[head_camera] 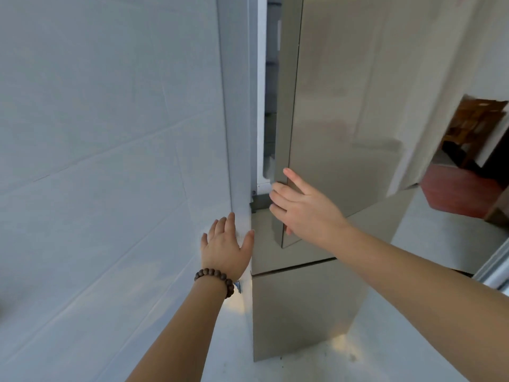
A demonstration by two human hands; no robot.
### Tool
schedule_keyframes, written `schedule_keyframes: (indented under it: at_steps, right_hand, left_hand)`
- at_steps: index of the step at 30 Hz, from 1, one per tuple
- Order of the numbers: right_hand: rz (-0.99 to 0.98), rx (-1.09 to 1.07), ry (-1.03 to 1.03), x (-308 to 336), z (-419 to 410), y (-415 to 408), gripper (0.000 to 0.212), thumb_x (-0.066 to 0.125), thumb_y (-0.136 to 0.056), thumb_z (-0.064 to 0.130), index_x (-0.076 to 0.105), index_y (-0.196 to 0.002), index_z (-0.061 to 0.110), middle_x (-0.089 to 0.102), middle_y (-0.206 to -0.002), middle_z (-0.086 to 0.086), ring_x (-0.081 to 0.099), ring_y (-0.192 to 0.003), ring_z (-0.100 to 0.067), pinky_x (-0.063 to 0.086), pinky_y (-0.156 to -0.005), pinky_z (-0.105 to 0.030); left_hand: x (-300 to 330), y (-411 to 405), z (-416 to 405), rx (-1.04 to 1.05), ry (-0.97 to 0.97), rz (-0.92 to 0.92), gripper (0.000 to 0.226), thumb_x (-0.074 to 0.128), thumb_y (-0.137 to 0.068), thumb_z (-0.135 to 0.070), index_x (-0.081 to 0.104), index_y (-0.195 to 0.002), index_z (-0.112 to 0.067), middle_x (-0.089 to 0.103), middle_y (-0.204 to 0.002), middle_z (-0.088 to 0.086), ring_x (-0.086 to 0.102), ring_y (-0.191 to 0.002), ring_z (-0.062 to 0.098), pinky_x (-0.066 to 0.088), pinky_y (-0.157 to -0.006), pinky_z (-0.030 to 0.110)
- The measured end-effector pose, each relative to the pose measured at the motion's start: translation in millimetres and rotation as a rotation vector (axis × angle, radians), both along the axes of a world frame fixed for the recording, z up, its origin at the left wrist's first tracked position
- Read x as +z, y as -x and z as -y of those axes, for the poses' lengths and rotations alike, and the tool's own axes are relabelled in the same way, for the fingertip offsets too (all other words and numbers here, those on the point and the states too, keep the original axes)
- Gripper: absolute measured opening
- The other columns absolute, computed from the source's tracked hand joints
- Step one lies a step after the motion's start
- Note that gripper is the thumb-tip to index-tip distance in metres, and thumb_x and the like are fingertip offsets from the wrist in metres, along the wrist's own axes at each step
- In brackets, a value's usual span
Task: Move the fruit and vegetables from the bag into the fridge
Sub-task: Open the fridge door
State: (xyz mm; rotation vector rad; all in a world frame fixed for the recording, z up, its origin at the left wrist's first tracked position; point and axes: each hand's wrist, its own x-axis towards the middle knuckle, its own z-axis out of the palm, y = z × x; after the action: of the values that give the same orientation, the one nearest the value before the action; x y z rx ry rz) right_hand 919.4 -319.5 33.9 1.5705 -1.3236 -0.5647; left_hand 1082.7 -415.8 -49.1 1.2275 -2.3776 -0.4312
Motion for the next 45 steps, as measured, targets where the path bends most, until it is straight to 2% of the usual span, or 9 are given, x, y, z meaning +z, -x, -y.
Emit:
schedule_keyframes:
  at_steps: [11, 15, 18, 24, 29, 33, 39, 41, 45]
  right_hand:
    - [0.095, 0.041, 0.028, -6, -142, 10, 0.039, 0.063, -0.084, 0.028, 0.054, -0.119, 0.013, 0.055, -0.128, -0.006, 0.037, -0.133, -0.024, 0.003, -0.116, -0.053]
    - [0.113, 0.006, 0.024, -8, -192, 18, 0.026, 0.043, -0.094, 0.015, 0.055, -0.117, 0.015, 0.057, -0.128, -0.005, 0.039, -0.134, -0.024, 0.002, -0.116, -0.054]
    - [0.101, -0.054, 0.043, -10, -230, 27, 0.049, 0.015, -0.098, 0.002, 0.056, -0.119, 0.016, 0.057, -0.13, -0.005, 0.036, -0.135, -0.024, 0.006, -0.115, -0.053]
    - [0.125, -0.205, 0.05, -20, -306, 36, 0.049, 0.032, -0.089, 0.003, 0.043, -0.136, 0.014, 0.04, -0.146, -0.007, 0.017, -0.142, -0.026, 0.009, -0.113, -0.055]
    - [0.346, -0.313, 0.225, -31, -348, 8, 0.043, 0.054, -0.088, 0.015, 0.05, -0.131, 0.012, 0.042, -0.143, -0.015, 0.022, -0.141, -0.031, 0.01, -0.116, -0.053]
    - [0.535, -0.189, 0.362, -37, -332, -23, 0.046, 0.05, -0.09, 0.028, 0.049, -0.134, 0.013, 0.033, -0.148, -0.013, 0.024, -0.141, -0.03, 0.019, -0.114, -0.053]
    - [0.709, -0.534, 0.533, -22, -281, 7, 0.076, 0.053, -0.086, 0.042, 0.021, -0.147, 0.011, 0.013, -0.156, -0.016, 0.009, -0.144, -0.035, 0.019, -0.114, -0.055]
    - [0.755, -0.61, 0.585, -23, -277, 23, 0.073, 0.054, -0.085, 0.041, 0.027, -0.144, 0.007, 0.026, -0.15, -0.02, 0.021, -0.14, -0.037, 0.024, -0.112, -0.053]
    - [0.726, -0.633, 0.694, -33, -292, 53, 0.044, 0.06, -0.084, 0.03, 0.05, -0.119, 0.005, 0.055, -0.103, -0.015, 0.052, -0.105, -0.034, 0.033, -0.109, -0.046]
  left_hand:
    - [10, 37, -49, -0.172, 0.054, -0.056, 0.066, 0.031, -0.092, -0.052, 0.02, -0.147, -0.017, 0.03, -0.152, 0.004, 0.022, -0.141, 0.02, 0.02, -0.115, 0.045]
    - [20, 52, -74, -0.22, 0.061, -0.064, 0.065, 0.033, -0.093, -0.05, 0.02, -0.147, -0.016, 0.029, -0.152, 0.006, 0.023, -0.141, 0.021, 0.019, -0.115, 0.045]
    - [23, 64, -96, -0.259, 0.077, -0.061, 0.064, 0.035, -0.094, -0.048, 0.023, -0.146, -0.014, 0.031, -0.151, 0.007, 0.024, -0.14, 0.022, 0.02, -0.114, 0.045]
    - [18, 69, -139, -0.318, 0.069, -0.054, 0.064, 0.035, -0.093, -0.049, 0.024, -0.146, -0.014, 0.033, -0.149, 0.007, 0.025, -0.14, 0.023, 0.02, -0.114, 0.045]
    - [16, 70, -164, -0.34, 0.074, -0.021, 0.065, 0.034, -0.093, -0.051, 0.021, -0.147, -0.016, 0.032, -0.149, 0.007, 0.025, -0.14, 0.024, 0.02, -0.115, 0.047]
    - [18, 78, -186, -0.369, 0.084, -0.014, 0.066, 0.034, -0.093, -0.051, 0.021, -0.147, -0.016, 0.032, -0.15, 0.006, 0.025, -0.14, 0.023, 0.019, -0.115, 0.047]
    - [21, 92, -206, -0.425, 0.093, -0.009, 0.067, 0.034, -0.092, -0.052, 0.019, -0.147, -0.018, 0.03, -0.151, 0.005, 0.024, -0.14, 0.022, 0.019, -0.115, 0.046]
    - [22, 99, -209, -0.448, 0.103, -0.006, 0.067, 0.033, -0.092, -0.053, 0.018, -0.147, -0.018, 0.03, -0.151, 0.005, 0.024, -0.14, 0.022, 0.019, -0.115, 0.045]
    - [23, 115, -210, -0.503, 0.116, 0.008, 0.068, 0.033, -0.092, -0.053, 0.015, -0.148, -0.018, 0.029, -0.151, 0.004, 0.023, -0.141, 0.021, 0.02, -0.115, 0.044]
